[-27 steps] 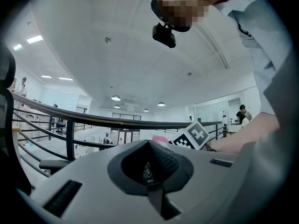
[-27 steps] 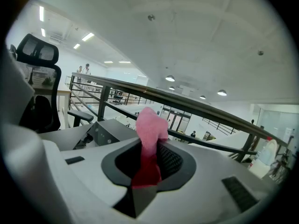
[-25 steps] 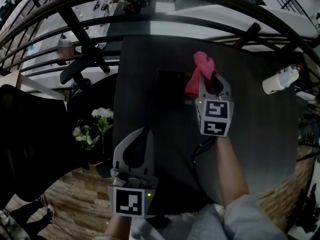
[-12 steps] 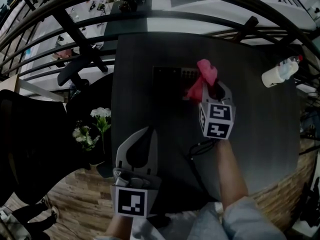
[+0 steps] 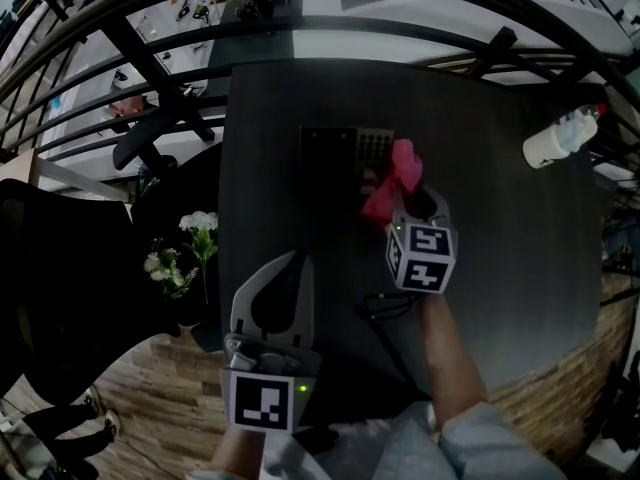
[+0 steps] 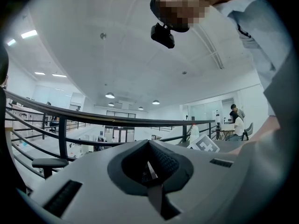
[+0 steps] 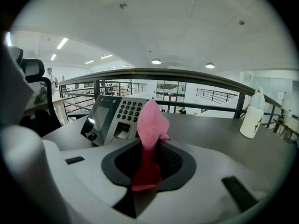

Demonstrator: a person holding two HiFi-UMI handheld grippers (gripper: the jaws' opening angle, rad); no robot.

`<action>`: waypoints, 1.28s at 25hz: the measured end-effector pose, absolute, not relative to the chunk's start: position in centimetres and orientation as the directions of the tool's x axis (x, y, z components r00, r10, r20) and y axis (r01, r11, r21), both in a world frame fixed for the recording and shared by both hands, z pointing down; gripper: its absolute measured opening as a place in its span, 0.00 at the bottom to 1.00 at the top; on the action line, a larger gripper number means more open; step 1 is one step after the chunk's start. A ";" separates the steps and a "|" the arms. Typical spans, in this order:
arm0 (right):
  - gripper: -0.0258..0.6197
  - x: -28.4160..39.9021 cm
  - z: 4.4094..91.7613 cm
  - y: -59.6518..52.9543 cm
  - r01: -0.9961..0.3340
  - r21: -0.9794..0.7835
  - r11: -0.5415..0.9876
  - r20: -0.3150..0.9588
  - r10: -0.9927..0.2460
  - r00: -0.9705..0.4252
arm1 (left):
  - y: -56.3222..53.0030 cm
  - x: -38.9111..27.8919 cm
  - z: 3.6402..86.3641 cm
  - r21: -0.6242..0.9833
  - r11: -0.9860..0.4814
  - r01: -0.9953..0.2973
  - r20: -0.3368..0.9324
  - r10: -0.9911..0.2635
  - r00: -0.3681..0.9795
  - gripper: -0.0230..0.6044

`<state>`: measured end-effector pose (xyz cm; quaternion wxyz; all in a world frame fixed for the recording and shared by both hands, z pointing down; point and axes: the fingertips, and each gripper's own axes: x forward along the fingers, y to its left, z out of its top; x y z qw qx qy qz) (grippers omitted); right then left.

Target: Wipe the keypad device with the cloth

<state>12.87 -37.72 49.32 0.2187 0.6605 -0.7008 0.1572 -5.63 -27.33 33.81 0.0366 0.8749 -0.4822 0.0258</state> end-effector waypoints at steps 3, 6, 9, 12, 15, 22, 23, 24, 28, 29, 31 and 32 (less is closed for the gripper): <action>0.16 12.4 49.7 -37.0 -0.994 0.054 0.096 0.526 -0.849 -0.053 | -27.1 -5.3 33.5 0.036 -0.529 -0.848 0.076 -0.844 0.530 0.04; 0.16 12.1 49.6 -36.2 -0.991 0.046 0.123 0.532 -0.843 -0.080 | -26.7 -5.2 33.2 0.032 -0.520 -0.854 0.073 -0.851 0.521 0.04; 0.16 12.1 49.3 -35.2 -0.990 0.032 0.140 0.534 -0.839 -0.102 | -26.2 -4.7 32.7 0.000 -0.520 -0.854 0.073 -0.852 0.519 0.04; 0.16 12.5 48.5 -34.2 -0.988 0.028 0.153 0.528 -0.841 -0.115 | -25.6 -4.0 32.1 -0.025 -0.519 -0.855 0.068 -0.854 0.516 0.04; 0.16 13.0 47.5 -33.2 -0.986 0.026 0.165 0.520 -0.845 -0.127 | -25.2 -3.5 31.5 -0.023 -0.509 -0.861 0.058 -0.860 0.507 0.04; 0.16 13.3 43.7 -31.2 -0.974 0.029 0.226 0.462 -0.867 -0.187 | -24.1 -2.5 29.9 -0.057 -0.484 -0.873 0.041 -0.875 0.482 0.04; 0.16 13.2 43.0 -30.8 -0.972 0.029 0.235 0.451 -0.871 -0.197 | -23.9 -2.5 29.7 -0.056 -0.478 -0.877 0.039 -0.878 0.476 0.04; 0.16 13.1 42.3 -30.5 -0.970 0.027 0.243 0.438 -0.875 -0.207 | -23.8 -2.4 29.5 -0.057 -0.473 -0.879 0.038 -0.881 0.472 0.04; 0.16 13.3 39.0 -29.4 -0.965 0.020 0.263 0.376 -0.896 -0.236 | -23.2 -1.9 28.5 -0.055 -0.461 -0.886 0.026 -0.887 0.460 0.04; 0.16 13.4 38.1 -29.0 -0.964 0.020 0.265 0.359 -0.902 -0.241 | -23.0 -1.7 28.3 -0.051 -0.463 -0.885 0.027 -0.887 0.462 0.04; 0.16 13.6 36.5 -28.5 -0.964 0.018 0.265 0.326 -0.913 -0.245 | -22.6 -1.2 27.8 -0.049 -0.473 -0.880 0.030 -0.881 0.472 0.04; 0.16 13.7 35.8 -28.2 -0.965 0.017 0.262 0.310 -0.919 -0.244 | -22.5 -1.0 27.5 -0.054 -0.478 -0.877 0.028 -0.878 0.478 0.04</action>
